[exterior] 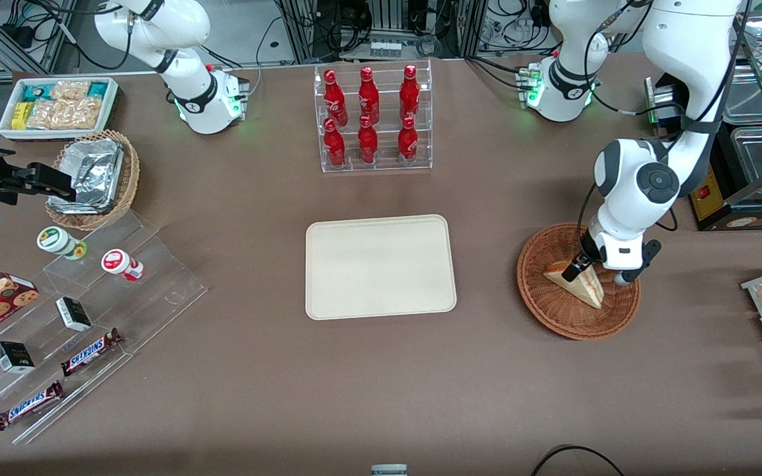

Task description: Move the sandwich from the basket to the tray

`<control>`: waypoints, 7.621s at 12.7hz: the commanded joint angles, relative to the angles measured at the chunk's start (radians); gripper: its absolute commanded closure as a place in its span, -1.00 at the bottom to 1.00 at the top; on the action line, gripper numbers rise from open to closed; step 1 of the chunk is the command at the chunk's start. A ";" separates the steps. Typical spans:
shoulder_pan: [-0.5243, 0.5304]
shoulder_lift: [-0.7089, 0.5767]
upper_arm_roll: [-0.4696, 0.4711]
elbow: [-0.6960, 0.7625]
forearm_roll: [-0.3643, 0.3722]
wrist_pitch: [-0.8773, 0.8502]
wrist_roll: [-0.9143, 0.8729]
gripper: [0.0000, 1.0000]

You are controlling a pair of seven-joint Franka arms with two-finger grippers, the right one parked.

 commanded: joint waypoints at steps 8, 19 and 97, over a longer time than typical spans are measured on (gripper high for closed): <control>-0.020 -0.051 -0.005 0.191 0.030 -0.303 -0.025 1.00; -0.431 0.231 -0.005 0.883 0.039 -0.817 -0.169 1.00; -0.031 -0.179 0.096 0.811 -0.007 -1.056 0.759 -1.00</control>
